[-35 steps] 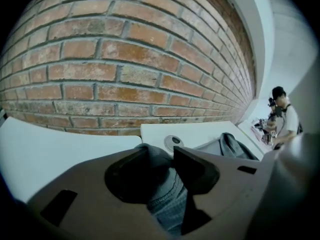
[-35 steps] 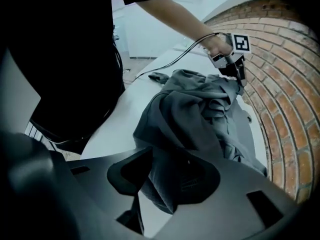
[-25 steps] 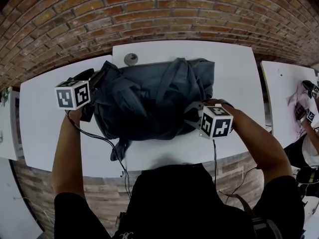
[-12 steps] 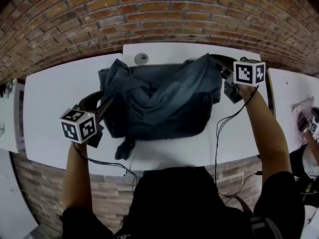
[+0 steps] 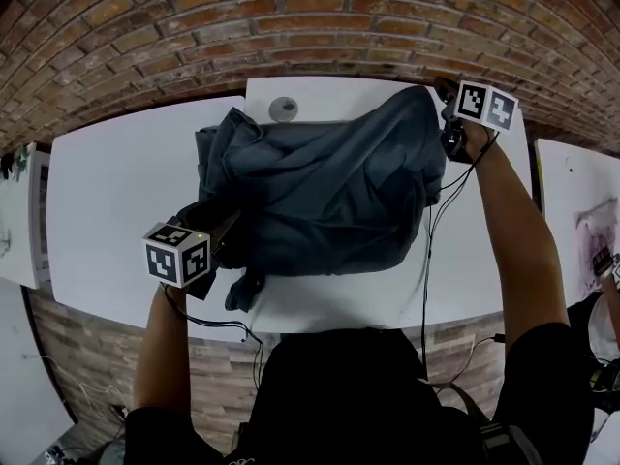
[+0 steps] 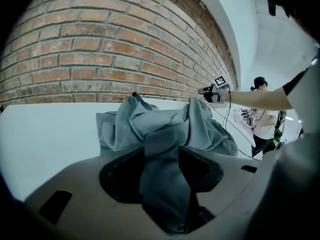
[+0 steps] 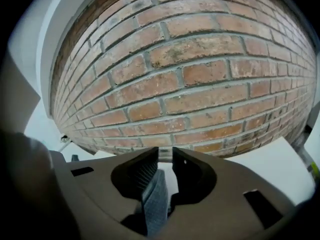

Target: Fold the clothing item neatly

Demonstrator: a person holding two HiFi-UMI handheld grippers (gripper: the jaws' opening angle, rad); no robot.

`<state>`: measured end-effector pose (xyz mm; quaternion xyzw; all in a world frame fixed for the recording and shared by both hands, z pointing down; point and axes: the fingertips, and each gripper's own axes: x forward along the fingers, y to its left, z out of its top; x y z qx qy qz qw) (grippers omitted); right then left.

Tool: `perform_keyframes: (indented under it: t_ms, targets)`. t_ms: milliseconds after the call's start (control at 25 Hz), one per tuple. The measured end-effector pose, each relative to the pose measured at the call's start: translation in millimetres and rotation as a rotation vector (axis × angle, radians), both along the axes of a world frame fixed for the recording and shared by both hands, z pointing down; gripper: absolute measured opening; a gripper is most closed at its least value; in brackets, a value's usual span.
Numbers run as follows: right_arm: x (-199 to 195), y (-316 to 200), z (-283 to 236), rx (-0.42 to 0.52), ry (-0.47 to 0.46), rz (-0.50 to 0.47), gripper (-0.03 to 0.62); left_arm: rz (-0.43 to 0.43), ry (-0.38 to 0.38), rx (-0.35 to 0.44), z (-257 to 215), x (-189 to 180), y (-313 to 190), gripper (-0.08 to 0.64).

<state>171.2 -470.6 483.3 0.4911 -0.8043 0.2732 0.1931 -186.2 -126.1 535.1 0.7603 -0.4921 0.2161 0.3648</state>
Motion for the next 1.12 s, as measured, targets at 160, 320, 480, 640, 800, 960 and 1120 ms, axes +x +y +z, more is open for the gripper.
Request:
perform_keyframes:
  t_ms: [160,320,480,640,800,960,1120]
  targets:
    - [9,20,-7,0.018,-0.003,-0.015,0.185,-0.048,-0.019,-0.040,9,-17,18,0.192]
    - [2,144,2,-0.166,-0.106,-0.231,0.229,-0.129,0.053,-0.100,16,-30,51,0.213]
    - [21,281,57,-0.450,-0.057,-0.361,0.229,-0.160,0.131,-0.166,32,-26,85,0.265]
    - [44,333,83,-0.571,-0.118,-0.253,0.229,-0.175,0.152,-0.183,46,-18,97,0.275]
    - [40,318,83,-0.548,-0.233,-0.178,0.227,-0.204,0.208,-0.182,50,-15,91,0.273]
    - [28,298,97,-0.591,-0.322,-0.160,0.227,-0.254,0.346,-0.219,48,-11,88,0.179]
    - [9,295,101,-0.607,-0.367,-0.206,0.225,-0.264,0.439,-0.175,24,-13,82,0.051]
